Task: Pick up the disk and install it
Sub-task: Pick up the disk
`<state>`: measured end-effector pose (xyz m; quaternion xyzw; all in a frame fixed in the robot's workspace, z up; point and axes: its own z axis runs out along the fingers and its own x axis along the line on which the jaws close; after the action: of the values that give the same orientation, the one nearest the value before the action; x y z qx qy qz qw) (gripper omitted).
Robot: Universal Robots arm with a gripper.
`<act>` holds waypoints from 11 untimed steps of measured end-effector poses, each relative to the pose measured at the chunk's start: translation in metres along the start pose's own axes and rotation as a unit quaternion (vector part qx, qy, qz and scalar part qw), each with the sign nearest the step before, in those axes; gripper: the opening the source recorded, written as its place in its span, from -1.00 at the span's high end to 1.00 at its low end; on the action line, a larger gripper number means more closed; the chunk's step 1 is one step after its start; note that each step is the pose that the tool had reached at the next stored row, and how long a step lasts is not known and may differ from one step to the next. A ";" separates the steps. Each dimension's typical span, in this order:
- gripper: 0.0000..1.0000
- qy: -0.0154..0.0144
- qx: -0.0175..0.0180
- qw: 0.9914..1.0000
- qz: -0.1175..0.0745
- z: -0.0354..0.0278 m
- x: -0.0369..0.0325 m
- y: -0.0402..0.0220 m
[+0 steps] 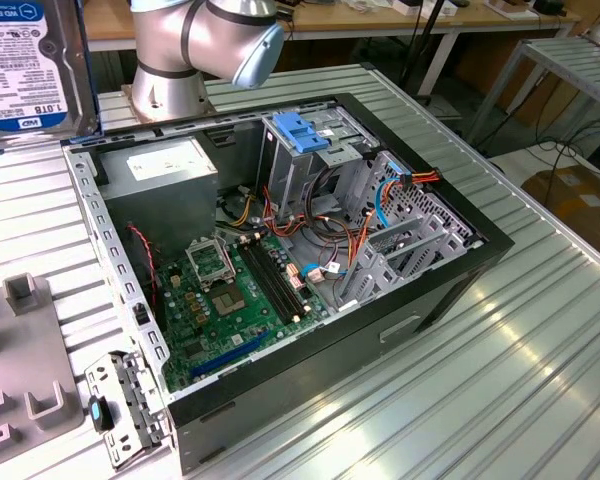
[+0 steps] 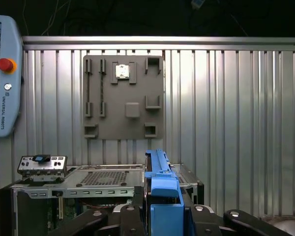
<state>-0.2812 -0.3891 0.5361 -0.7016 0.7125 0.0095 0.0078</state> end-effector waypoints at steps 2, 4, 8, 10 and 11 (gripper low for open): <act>0.26 0.000 0.000 1.000 0.000 0.0001 0.0000 -0.0051; 0.26 0.000 0.000 1.000 0.000 0.0000 -0.0001 -0.0111; 0.26 0.000 0.000 1.000 0.000 0.0000 -0.0002 -0.0214; 0.26 0.000 0.000 1.000 0.000 0.0000 -0.0003 -0.0270; 0.26 0.000 0.000 1.000 0.000 0.0000 -0.0003 -0.0301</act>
<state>-0.2512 -0.3892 0.5360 -0.7015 0.7125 0.0095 0.0079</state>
